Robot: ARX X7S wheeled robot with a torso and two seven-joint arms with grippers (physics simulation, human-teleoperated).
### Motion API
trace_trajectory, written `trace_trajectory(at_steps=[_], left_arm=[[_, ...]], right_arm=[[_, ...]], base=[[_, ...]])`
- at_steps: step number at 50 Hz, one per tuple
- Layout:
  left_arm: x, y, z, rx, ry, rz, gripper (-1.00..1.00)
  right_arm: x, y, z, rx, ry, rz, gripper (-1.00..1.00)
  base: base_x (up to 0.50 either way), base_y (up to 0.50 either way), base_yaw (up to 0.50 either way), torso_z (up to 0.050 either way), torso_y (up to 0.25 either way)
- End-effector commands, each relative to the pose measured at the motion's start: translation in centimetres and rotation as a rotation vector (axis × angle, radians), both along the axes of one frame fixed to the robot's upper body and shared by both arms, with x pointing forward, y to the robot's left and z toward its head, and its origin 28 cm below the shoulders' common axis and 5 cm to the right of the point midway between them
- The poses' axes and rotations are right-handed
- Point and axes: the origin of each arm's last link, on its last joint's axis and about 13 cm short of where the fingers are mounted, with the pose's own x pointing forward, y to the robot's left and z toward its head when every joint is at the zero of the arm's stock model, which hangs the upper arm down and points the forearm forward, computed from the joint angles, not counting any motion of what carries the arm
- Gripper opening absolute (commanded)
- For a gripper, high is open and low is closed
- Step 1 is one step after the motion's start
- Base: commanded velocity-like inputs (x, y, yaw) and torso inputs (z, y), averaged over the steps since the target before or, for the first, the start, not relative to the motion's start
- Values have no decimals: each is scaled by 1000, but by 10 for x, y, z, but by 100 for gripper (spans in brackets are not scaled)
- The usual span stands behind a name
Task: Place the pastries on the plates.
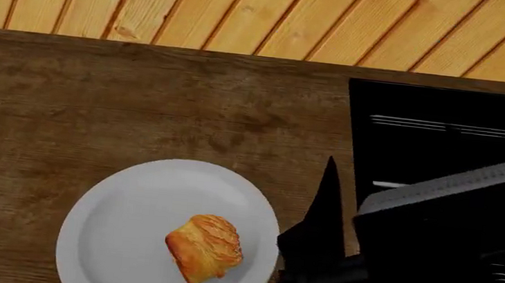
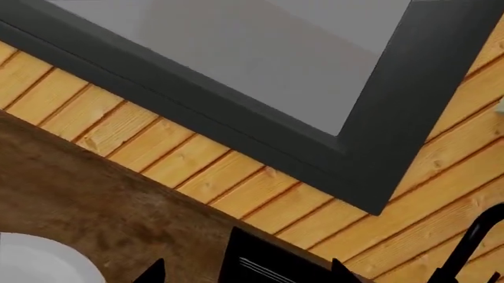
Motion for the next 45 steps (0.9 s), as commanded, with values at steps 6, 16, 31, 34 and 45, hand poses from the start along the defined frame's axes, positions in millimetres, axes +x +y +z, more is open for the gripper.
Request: trace_trajectory(at_steps=[6, 16, 31, 34, 45], left_arm=[[4, -5, -24, -4, 1, 29, 100], [7, -6, -28, -6, 5, 36, 100], [11, -4, -33, -17, 20, 63, 100], [12, -1, -33, -21, 20, 86, 100], [13, 1, -37, -32, 32, 103, 100]], right_arm=[[-7, 2, -37, 87, 45, -70, 100], [-3, 2, -48, 115, 82, -87, 100], [3, -6, -53, 137, 84, -171, 100], [4, -12, -52, 141, 74, -211, 100], [5, -16, -55, 154, 76, -248, 100]], base=[[0, 0, 0, 0, 0], [0, 0, 0, 0, 0], [0, 0, 0, 0, 0], [0, 0, 0, 0, 0], [0, 0, 0, 0, 0]])
